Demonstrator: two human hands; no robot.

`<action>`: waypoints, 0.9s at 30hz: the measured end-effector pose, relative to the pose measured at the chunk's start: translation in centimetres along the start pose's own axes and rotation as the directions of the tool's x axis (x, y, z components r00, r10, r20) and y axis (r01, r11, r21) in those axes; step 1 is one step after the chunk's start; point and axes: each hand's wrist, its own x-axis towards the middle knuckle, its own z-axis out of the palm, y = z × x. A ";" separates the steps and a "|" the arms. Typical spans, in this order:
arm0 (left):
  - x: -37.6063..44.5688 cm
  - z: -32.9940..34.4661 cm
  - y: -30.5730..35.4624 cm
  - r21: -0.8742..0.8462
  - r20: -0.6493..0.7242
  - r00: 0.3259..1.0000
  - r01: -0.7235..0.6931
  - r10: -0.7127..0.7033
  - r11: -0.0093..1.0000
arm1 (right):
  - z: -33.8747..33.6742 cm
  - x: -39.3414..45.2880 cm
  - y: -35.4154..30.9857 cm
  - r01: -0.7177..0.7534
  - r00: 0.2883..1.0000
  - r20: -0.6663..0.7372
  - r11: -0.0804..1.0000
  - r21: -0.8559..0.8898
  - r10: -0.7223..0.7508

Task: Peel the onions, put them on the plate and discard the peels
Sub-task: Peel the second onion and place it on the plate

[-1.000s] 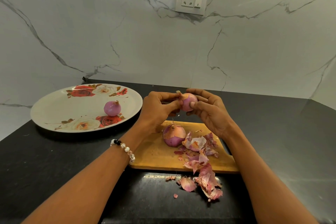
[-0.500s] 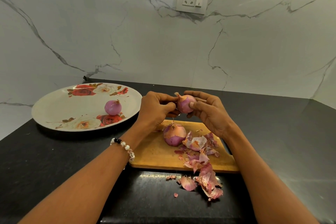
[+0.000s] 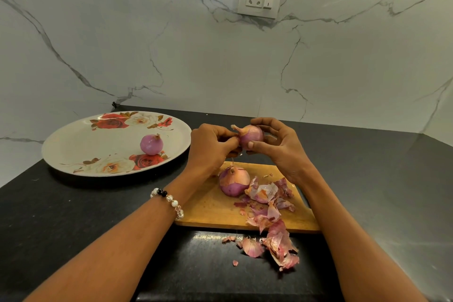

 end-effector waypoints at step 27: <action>0.5 -0.5 0.3 0.026 -0.076 0.996 0.036 -0.034 0.999 | -0.4 0.3 -0.8 -0.067 0.995 -0.035 0.906 0.418 0.090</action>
